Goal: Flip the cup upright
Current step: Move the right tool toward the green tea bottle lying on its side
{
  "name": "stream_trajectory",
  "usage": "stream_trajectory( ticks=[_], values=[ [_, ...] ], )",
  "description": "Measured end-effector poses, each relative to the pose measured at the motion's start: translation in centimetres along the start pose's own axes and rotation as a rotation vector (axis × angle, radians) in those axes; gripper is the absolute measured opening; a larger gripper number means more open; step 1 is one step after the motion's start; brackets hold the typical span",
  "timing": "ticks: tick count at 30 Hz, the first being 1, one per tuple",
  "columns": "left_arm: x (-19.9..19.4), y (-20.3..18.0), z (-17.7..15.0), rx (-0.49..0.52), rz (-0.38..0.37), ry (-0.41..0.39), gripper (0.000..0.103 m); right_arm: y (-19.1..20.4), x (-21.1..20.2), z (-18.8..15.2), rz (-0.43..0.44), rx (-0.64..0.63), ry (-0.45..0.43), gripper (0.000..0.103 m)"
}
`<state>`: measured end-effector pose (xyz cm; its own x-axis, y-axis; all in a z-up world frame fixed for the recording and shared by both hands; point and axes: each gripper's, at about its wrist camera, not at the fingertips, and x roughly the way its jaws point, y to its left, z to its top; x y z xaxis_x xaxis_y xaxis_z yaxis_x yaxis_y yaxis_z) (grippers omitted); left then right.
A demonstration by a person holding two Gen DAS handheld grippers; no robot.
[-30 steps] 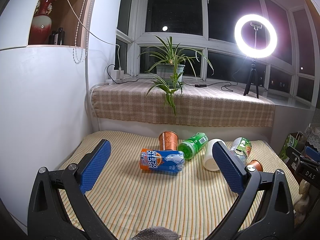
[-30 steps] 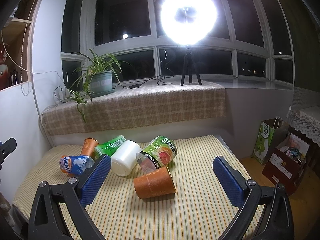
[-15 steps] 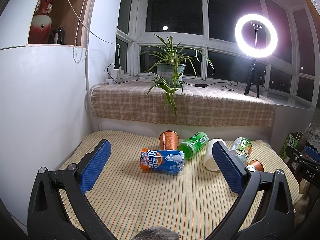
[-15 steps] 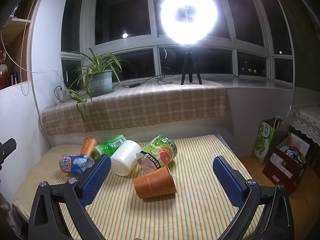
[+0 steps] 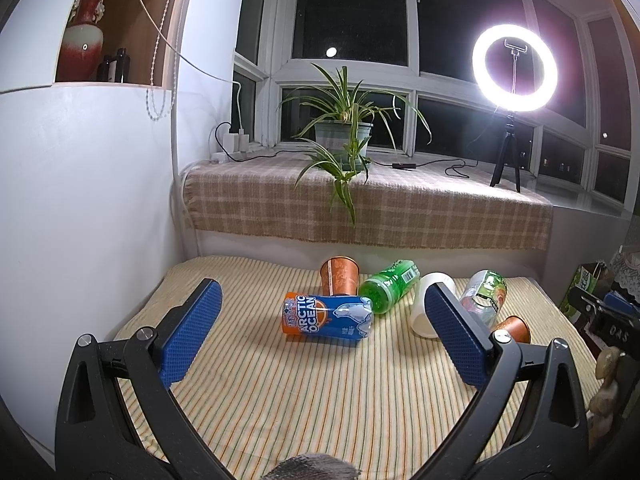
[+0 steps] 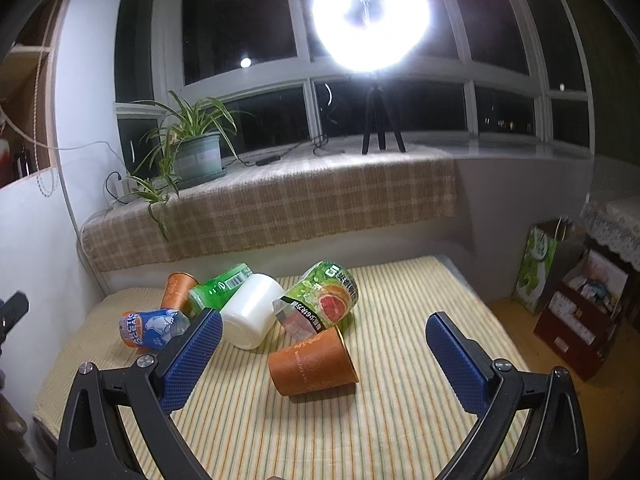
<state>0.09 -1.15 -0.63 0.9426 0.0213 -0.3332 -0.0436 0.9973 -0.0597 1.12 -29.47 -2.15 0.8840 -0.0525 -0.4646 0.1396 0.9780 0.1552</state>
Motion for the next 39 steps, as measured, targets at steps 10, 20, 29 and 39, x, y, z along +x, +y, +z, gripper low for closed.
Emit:
stream_trajectory(
  ticks=[10, 20, 29, 39],
  values=[
    [0.6, 1.3, -0.7, -0.008, -0.018, 0.066, 0.103, -4.6, 7.6, 1.9, 0.138, 0.254, 0.245, 0.103],
    [1.7, 2.4, -2.5, -0.008, 0.002, 0.155, 0.103, -6.3, 12.9, 3.3, 0.246, 0.423, 0.414, 0.103],
    [2.3, 3.2, -3.2, -0.019, 0.007, 0.189, 0.103, -0.8, 14.4, 6.2, 0.344, 0.351, 0.486, 0.097],
    [2.4, 4.9, -3.6, -0.044, 0.018, 0.199, 0.103, 5.4, 18.1, 7.1, 0.385, 0.304, 0.608, 0.090]
  ],
)
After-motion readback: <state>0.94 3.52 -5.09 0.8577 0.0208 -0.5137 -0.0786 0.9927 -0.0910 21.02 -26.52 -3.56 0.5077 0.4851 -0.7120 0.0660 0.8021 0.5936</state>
